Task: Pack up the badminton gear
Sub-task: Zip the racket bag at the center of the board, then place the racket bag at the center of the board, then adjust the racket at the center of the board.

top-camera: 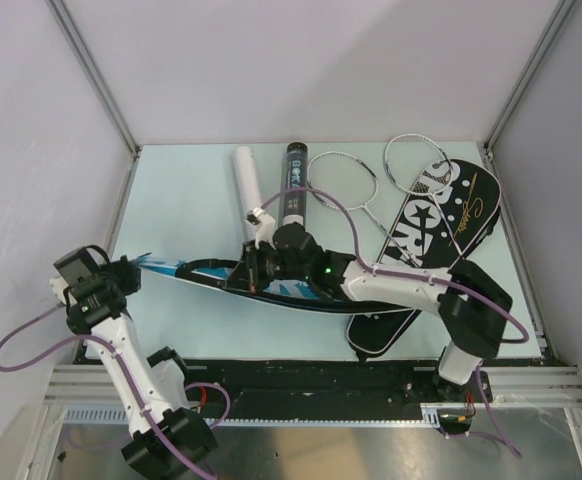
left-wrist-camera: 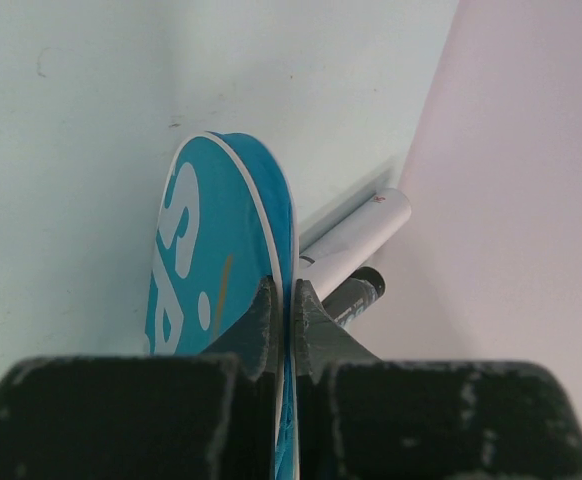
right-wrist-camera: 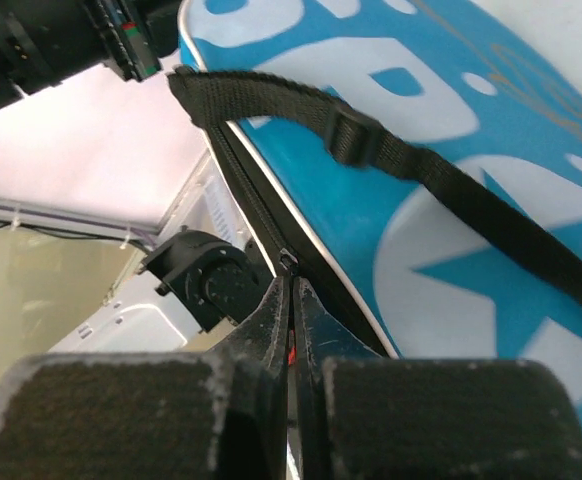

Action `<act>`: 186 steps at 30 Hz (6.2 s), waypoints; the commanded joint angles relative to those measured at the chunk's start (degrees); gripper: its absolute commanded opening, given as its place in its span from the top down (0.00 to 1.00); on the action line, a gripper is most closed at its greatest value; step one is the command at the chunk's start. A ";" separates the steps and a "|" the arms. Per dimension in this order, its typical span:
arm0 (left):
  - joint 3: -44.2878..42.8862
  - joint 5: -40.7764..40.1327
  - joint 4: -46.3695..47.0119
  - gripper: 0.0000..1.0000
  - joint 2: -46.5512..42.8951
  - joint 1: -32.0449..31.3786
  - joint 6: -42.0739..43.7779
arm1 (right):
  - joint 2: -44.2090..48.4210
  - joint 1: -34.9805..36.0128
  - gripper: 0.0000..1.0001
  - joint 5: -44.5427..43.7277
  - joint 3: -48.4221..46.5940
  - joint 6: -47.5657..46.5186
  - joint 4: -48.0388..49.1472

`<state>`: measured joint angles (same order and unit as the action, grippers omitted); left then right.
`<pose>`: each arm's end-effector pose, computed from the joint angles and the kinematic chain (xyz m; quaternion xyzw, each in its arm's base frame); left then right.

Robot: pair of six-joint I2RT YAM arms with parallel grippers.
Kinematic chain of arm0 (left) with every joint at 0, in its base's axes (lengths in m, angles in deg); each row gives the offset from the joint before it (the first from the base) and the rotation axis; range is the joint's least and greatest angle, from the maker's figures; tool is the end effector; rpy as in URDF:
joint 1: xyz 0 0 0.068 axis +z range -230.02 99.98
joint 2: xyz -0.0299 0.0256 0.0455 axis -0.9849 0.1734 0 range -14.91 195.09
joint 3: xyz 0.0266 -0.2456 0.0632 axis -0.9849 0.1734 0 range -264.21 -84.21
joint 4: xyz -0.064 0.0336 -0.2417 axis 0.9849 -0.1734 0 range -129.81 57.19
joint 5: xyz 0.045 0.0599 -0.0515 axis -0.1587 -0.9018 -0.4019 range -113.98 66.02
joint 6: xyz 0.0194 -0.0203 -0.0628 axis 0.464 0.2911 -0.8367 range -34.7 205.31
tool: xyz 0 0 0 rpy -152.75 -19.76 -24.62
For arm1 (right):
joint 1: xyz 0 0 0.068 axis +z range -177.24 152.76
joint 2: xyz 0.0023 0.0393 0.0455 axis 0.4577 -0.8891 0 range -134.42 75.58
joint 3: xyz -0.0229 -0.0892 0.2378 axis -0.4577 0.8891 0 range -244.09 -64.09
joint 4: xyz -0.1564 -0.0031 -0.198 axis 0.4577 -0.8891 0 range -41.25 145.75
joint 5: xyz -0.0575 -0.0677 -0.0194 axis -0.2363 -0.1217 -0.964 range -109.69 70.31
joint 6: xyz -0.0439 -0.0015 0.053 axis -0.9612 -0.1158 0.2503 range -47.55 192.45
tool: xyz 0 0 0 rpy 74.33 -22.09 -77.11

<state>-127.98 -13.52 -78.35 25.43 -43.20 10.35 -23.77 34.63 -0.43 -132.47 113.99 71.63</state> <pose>0.1338 0.0875 0.2602 -0.7327 0.5411 -0.2108 0.3547 0.1793 0.3743 0.2533 -0.2383 0.7524 0.5529 0.2674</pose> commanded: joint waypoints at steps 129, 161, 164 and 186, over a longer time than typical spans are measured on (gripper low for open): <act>-13.90 -1.53 20.67 0.00 6.61 -14.39 38.74 | -44.71 -13.70 0.42 2.77 -63.73 8.13 -5.44; 0.83 3.48 30.09 0.05 7.18 -57.28 47.38 | 13.13 -49.47 0.18 -31.07 -5.23 -38.06 -55.95; 1.35 2.09 30.29 0.05 7.43 -59.58 47.24 | 12.20 -54.57 0.19 -22.81 -4.74 -40.27 -56.95; 0.53 -3.92 29.51 0.07 11.33 -60.92 48.64 | -7.73 -52.32 0.48 -20.43 -4.24 -37.63 -55.94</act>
<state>-126.34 -15.08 -50.03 37.52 -103.87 57.89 -30.40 -20.47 -18.00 -134.94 75.21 16.33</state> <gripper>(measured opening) 0.933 0.585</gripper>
